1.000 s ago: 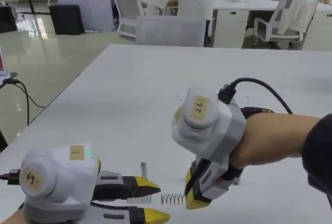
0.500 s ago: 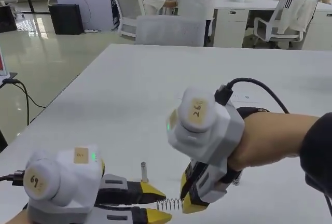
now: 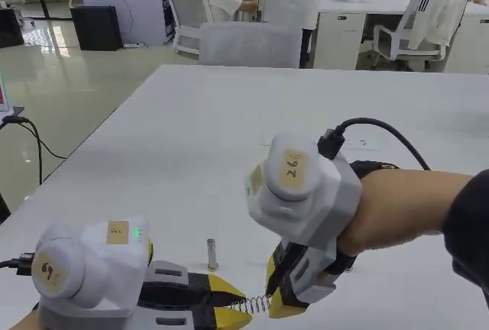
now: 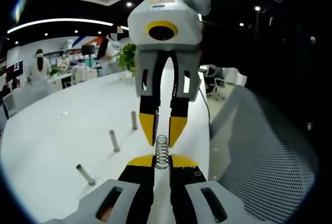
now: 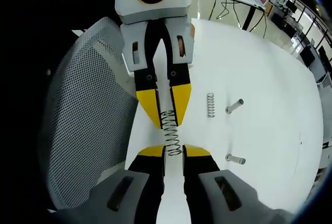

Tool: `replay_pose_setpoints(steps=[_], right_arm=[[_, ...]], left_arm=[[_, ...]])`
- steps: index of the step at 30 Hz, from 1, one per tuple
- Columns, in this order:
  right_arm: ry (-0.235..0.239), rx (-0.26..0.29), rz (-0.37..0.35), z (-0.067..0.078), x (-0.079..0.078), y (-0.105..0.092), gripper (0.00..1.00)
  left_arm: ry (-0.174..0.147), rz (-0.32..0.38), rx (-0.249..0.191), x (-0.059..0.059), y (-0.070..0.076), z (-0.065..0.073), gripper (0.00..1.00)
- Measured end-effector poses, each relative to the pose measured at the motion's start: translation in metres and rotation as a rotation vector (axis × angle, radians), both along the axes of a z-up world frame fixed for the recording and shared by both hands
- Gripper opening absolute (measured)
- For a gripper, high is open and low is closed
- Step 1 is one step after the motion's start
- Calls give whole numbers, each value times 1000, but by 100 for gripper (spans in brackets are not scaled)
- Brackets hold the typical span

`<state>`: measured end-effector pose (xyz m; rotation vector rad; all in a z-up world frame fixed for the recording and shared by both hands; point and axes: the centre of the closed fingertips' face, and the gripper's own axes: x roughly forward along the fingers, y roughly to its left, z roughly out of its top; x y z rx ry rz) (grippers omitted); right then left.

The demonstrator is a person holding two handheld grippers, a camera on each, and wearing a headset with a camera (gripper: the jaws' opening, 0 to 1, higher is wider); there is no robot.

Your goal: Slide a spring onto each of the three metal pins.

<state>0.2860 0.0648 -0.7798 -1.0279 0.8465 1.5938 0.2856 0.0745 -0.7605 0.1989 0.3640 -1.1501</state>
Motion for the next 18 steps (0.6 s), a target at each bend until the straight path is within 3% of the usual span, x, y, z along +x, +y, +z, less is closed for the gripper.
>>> replay_pose_setpoints(steps=[12, 18], right_arm=[[24, 6, -19, -9, -1, -3, 11], [14, 18, -14, -9, 0, -2, 9]], left_arm=[[-13, 3, -28, 1, 0, 8, 2], [-13, 3, -39, 1, 0, 10, 2]])
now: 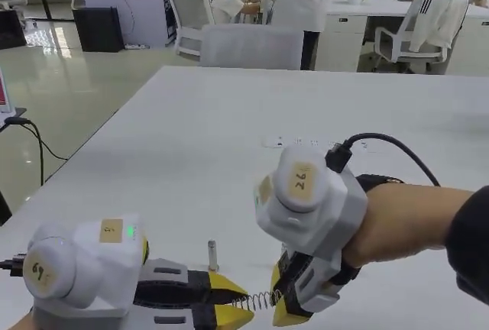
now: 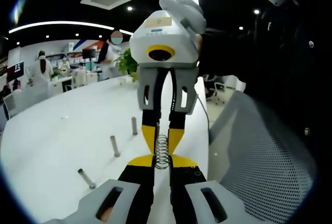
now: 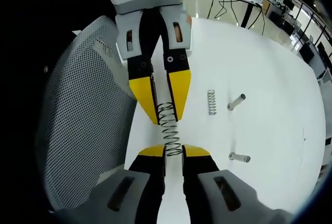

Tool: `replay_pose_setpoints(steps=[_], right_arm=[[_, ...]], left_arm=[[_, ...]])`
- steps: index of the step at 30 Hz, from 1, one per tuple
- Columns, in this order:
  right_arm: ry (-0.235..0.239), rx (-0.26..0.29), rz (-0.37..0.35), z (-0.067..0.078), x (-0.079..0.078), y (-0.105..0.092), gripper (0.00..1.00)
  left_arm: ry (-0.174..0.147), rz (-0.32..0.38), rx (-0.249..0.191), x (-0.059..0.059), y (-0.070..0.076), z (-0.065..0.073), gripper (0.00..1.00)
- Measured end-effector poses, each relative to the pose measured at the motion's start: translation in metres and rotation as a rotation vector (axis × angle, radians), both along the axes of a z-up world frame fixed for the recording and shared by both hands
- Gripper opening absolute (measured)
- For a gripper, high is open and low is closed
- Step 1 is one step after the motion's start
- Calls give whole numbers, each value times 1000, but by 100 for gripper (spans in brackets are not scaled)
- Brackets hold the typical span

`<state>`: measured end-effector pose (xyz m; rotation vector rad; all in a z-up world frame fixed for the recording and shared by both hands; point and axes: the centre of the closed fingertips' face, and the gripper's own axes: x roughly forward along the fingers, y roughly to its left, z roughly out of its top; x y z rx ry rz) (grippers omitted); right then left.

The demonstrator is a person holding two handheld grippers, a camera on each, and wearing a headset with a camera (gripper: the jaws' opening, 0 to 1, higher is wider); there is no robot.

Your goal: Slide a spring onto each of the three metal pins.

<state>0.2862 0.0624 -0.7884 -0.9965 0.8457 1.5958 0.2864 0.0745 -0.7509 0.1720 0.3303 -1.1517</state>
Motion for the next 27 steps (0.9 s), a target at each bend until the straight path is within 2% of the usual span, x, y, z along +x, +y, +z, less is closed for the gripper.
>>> replay_pose_setpoints(steps=[5, 11, 23, 27], right_arm=[[-9, 19, -9, 10, 1, 1, 9], [2, 70, -16, 27, -2, 9, 9], [10, 114, 3, 40, -9, 25, 9], [1, 105, 16, 39, -10, 28, 9]], left_arm=[[-2, 2, 4, 0, 0, -1, 2], [0, 2, 13, 0, 0, -3, 2], [-1, -3, 31, -2, 0, -6, 2], [1, 0, 38, -2, 1, -7, 2]])
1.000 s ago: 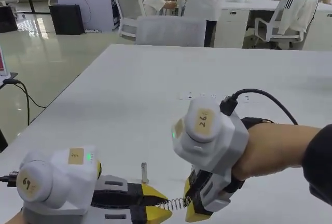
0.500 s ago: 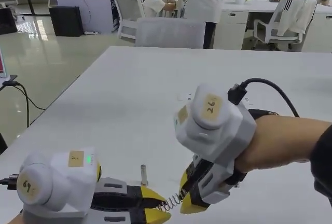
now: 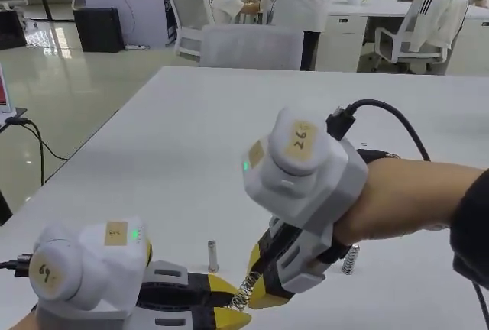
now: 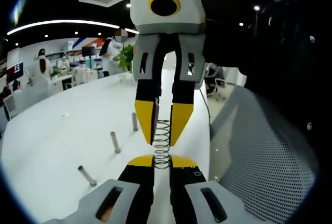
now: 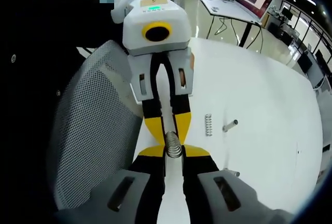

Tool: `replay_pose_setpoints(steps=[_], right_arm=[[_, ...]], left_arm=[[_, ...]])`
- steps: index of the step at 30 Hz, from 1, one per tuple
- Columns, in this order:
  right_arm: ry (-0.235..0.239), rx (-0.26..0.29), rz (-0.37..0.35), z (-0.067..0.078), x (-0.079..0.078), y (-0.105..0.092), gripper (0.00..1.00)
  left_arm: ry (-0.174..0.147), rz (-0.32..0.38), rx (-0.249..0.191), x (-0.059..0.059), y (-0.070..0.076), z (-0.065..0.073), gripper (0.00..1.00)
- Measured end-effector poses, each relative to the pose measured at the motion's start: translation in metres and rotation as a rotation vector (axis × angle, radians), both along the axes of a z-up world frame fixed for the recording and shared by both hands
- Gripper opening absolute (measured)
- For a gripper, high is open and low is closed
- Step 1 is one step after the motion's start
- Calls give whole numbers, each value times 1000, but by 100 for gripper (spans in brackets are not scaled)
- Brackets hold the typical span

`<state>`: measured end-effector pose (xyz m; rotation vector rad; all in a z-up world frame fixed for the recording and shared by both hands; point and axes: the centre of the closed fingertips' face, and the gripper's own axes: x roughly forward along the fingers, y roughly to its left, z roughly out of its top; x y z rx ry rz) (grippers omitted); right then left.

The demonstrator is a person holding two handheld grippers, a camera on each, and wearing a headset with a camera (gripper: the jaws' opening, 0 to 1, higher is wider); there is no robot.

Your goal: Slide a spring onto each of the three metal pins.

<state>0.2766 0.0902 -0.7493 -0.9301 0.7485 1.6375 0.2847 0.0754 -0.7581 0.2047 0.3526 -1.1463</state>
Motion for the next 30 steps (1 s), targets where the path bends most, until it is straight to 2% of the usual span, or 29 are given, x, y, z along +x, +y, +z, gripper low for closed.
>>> replay_pose_setpoints(steps=[12, 19, 30], right_arm=[[-6, -8, 27, 2, -4, 8, 8], [-3, -20, 17, 0, -4, 9, 8], [-9, -27, -15, 0, 6, 3, 8]], left_arm=[[3, 2, -3, 0, 0, -1, 2], [7, 6, -6, 1, 0, -2, 3], [23, 42, -19, 6, 8, -4, 9]])
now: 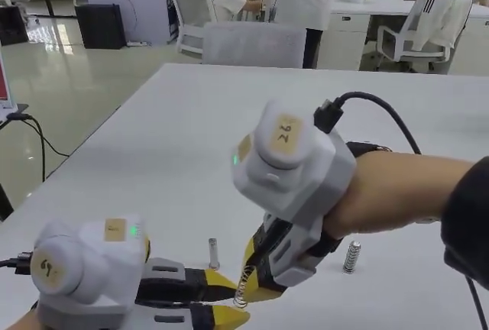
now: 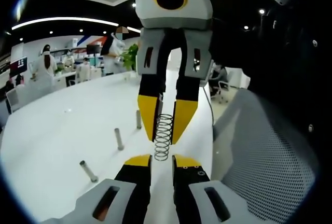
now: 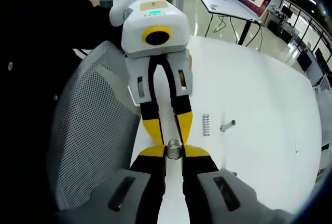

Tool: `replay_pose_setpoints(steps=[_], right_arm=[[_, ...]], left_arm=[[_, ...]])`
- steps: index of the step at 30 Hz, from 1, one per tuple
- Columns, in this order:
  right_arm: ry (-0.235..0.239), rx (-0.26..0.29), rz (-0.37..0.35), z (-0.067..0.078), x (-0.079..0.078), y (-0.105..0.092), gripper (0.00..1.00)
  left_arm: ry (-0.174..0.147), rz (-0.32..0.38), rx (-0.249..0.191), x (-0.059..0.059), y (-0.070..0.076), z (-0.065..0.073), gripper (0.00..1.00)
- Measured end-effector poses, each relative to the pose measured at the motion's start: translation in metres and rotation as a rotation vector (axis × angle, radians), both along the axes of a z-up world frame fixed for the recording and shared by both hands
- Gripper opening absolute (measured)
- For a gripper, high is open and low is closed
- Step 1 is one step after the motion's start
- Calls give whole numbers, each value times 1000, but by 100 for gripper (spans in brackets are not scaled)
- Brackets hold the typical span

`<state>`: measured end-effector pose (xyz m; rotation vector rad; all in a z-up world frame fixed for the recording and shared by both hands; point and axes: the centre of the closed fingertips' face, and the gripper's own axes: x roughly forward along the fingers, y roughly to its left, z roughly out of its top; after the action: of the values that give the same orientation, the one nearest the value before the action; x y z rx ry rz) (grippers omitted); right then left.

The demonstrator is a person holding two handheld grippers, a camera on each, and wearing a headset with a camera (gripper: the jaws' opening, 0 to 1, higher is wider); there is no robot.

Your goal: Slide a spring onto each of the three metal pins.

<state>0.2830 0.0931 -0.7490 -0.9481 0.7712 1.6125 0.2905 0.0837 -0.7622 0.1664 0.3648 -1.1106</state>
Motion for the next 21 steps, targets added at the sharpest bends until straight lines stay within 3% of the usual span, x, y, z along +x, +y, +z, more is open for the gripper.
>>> replay_pose_setpoints(steps=[21], right_arm=[[-24, -19, -107, 2, 38, -29, 8]], left_arm=[[50, 166, -30, 8, 42, -13, 35]])
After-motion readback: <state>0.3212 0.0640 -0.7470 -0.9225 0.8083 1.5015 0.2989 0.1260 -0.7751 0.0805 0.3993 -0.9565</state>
